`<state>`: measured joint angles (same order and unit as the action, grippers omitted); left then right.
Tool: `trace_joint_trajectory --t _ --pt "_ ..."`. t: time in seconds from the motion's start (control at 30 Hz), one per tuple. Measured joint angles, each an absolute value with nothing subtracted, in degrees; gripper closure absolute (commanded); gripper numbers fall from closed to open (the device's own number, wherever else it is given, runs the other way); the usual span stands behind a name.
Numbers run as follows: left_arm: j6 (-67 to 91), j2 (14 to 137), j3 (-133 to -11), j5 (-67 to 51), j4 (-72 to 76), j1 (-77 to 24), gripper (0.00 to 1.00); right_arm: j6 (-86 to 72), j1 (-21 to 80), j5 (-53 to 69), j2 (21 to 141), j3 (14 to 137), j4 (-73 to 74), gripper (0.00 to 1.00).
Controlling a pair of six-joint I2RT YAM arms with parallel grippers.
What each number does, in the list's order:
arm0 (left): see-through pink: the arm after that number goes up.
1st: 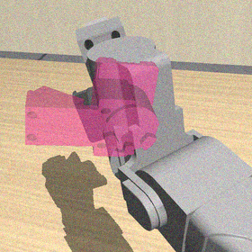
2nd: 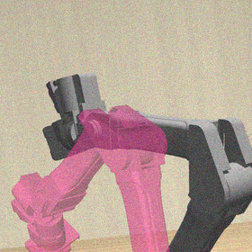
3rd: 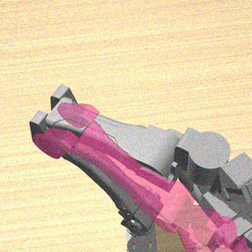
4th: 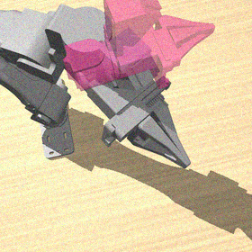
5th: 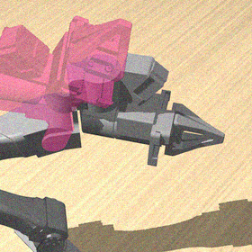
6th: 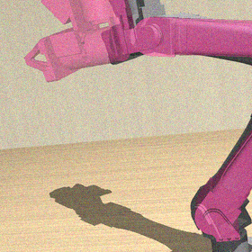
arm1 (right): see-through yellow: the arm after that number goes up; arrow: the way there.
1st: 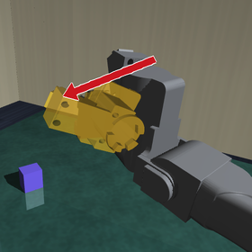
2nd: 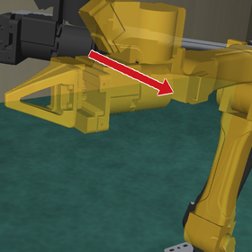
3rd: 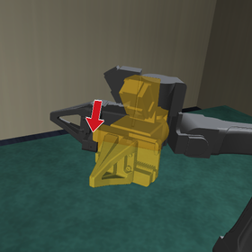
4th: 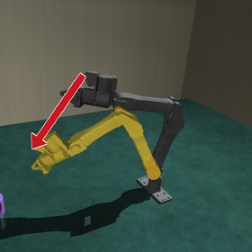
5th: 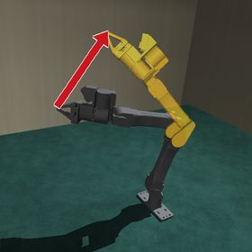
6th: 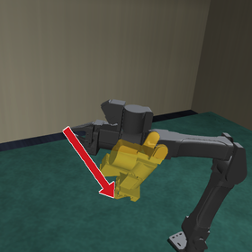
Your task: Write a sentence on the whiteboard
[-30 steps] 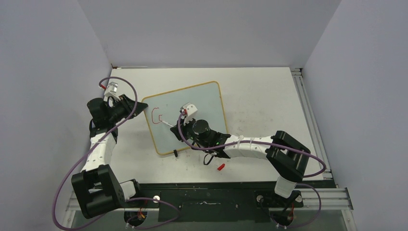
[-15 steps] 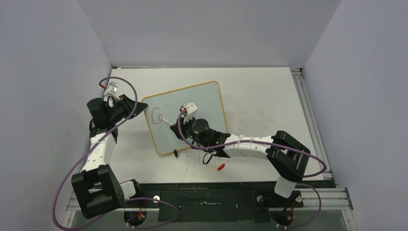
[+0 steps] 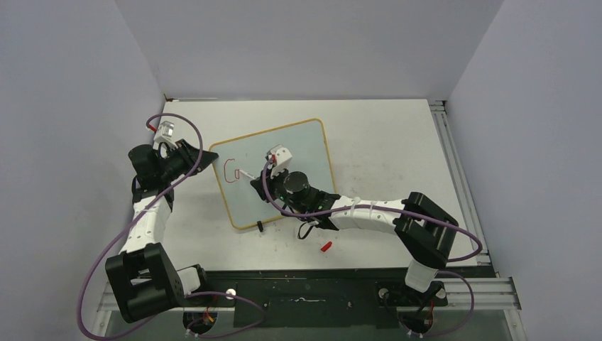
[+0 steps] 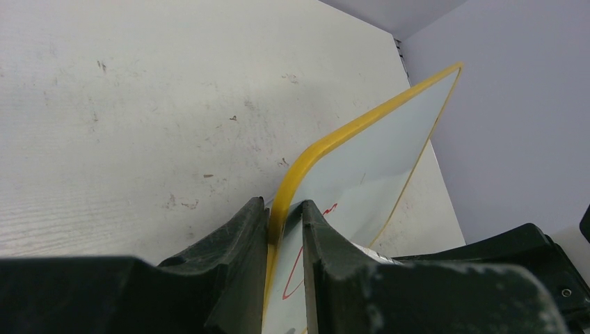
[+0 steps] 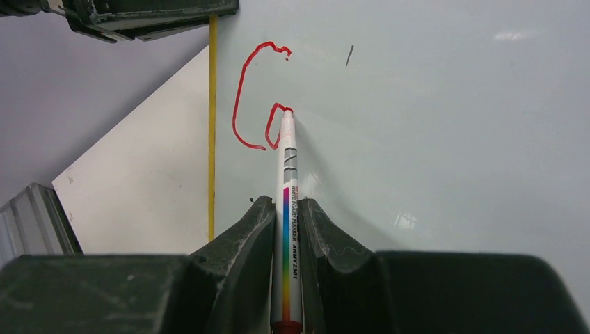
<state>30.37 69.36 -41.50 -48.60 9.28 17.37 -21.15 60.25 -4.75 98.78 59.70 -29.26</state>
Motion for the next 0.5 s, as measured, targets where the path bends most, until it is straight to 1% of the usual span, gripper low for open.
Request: trace_joint_trajectory --t 0.33,0.5 --pt "30.4 69.4 -41.5 -48.7 9.3 17.4 0.82 -20.3 60.2 -4.6 98.5 59.7 -29.4 0.95" --pt "30.4 69.4 -41.5 -48.8 9.3 17.4 0.81 -19.9 60.4 -4.7 95.6 58.1 -29.5 0.95"
